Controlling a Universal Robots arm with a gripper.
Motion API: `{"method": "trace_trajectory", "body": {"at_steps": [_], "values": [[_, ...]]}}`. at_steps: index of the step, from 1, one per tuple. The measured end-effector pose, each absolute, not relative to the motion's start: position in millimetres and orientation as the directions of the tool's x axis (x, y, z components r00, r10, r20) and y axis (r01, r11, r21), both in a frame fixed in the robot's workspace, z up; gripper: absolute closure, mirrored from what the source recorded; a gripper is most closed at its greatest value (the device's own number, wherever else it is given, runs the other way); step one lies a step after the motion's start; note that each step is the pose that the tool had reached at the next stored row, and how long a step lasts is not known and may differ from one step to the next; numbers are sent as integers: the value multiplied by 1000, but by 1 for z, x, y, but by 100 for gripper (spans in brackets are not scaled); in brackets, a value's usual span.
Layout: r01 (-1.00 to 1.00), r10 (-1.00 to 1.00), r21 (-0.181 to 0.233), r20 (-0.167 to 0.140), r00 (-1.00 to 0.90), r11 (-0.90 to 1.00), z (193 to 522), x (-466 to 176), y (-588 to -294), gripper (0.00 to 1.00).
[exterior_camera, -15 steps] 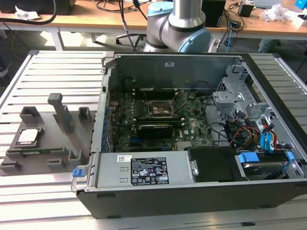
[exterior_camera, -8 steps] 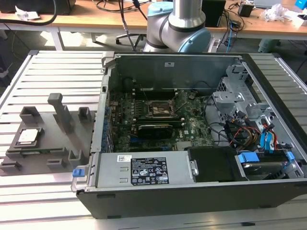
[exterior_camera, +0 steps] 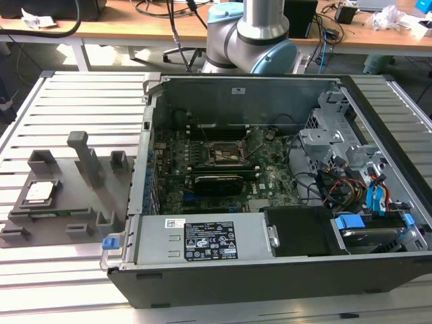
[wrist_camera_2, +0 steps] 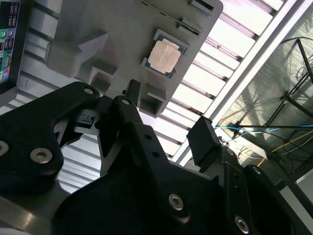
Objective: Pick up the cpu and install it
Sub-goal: 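Pick up the cpu and move it towards the insertion slot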
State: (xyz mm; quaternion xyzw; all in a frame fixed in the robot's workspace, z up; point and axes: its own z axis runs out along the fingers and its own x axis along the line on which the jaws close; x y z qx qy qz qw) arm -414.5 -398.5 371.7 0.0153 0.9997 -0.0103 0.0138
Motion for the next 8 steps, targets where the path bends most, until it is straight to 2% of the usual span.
{"method": "trace_trajectory", "body": {"at_steps": [8], "values": [[31, 30, -20, -28, -999, 999, 368, -415, -399, 34]]}}
